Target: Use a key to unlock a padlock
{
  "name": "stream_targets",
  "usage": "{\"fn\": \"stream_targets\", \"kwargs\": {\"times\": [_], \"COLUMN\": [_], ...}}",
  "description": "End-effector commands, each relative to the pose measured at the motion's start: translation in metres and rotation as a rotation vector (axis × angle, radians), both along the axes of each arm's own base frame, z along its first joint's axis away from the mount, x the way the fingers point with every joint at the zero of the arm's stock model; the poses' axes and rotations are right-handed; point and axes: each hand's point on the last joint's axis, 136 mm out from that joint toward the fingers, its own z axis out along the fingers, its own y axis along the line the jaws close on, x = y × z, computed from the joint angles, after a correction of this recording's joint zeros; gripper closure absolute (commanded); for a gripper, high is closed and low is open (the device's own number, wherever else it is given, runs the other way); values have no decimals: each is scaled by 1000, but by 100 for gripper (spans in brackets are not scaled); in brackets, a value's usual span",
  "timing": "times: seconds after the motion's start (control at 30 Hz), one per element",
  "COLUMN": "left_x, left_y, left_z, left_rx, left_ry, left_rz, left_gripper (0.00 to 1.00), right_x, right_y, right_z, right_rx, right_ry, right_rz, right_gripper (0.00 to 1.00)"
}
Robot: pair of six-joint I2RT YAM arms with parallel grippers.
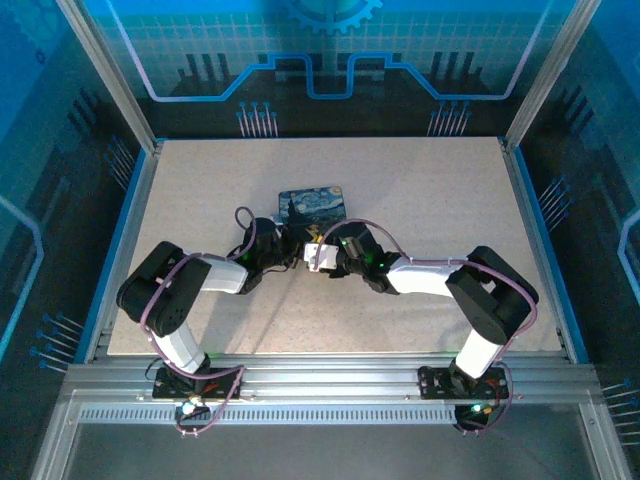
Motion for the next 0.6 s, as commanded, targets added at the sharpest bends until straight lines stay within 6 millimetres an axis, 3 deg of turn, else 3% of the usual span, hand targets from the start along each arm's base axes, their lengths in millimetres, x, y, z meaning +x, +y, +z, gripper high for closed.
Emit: {"fn": "stream_targets", "kwargs": {"times": [0.0, 0.57], "left_x": [4, 2], "left_y": [-8, -9], "left_z": [27, 26], "left_rx": [-46, -45], "left_ry": [-57, -53], "left_rz": [-20, -22], "left_gripper": [100, 100], "right_x": [11, 26], "right_y": [5, 2], "right_z": [9, 8], "right_rx": [30, 52], "right_ry": [-31, -59], "right_rz": [-19, -97], "right_gripper": [59, 91]}}
